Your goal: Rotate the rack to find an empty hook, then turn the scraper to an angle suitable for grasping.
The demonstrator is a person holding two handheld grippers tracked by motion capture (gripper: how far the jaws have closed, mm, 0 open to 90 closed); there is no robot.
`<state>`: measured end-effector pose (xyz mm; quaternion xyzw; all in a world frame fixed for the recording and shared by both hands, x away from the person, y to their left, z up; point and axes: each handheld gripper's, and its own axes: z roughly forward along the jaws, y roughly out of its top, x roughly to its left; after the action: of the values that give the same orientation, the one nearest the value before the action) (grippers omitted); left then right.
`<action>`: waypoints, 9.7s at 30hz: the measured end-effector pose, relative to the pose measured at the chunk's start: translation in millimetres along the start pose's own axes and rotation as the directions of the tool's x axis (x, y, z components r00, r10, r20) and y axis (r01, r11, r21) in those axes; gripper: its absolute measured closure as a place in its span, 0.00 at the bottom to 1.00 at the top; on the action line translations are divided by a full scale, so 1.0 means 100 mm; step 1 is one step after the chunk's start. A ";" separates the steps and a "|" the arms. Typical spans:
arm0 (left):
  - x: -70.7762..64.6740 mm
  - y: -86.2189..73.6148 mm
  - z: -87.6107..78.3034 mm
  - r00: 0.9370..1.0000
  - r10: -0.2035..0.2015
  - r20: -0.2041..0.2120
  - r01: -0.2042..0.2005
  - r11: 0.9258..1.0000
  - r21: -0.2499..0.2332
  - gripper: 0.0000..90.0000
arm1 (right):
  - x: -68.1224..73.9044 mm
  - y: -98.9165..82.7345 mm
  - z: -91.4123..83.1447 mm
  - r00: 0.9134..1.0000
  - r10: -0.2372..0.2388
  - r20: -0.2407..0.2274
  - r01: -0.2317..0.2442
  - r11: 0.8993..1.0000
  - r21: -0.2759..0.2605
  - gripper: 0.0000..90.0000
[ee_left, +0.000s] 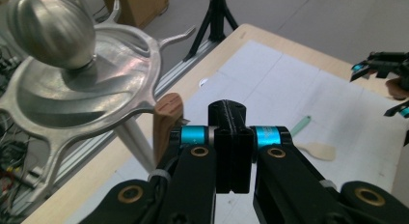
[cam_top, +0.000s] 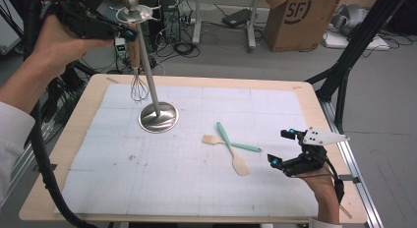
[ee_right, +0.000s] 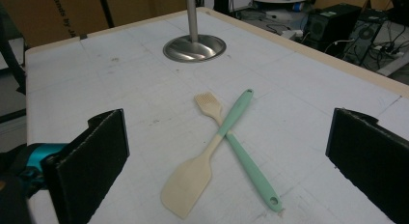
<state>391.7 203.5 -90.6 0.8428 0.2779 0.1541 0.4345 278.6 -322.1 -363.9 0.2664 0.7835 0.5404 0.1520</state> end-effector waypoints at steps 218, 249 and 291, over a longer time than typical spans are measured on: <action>-0.88 -2.95 0.54 0.966 0.157 0.205 -0.116 0.973 -0.201 0.02 | 0.13 0.64 0.54 0.978 -0.137 -0.159 0.164 0.971 0.173 0.52; -0.88 -2.97 0.59 0.966 0.154 0.208 -0.110 0.971 -0.212 0.02 | 0.16 0.32 1.54 0.959 -0.122 -0.255 0.244 0.811 0.531 1.00; -0.91 -2.97 0.63 0.961 0.161 0.227 -0.116 0.973 -0.197 0.02 | -0.04 -0.04 1.38 0.975 -0.113 -0.191 0.215 0.696 0.685 1.00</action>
<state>251.4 247.2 -371.5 0.8294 0.1479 0.1052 0.5283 353.7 -220.0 -419.3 0.1962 0.9586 0.2035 0.0344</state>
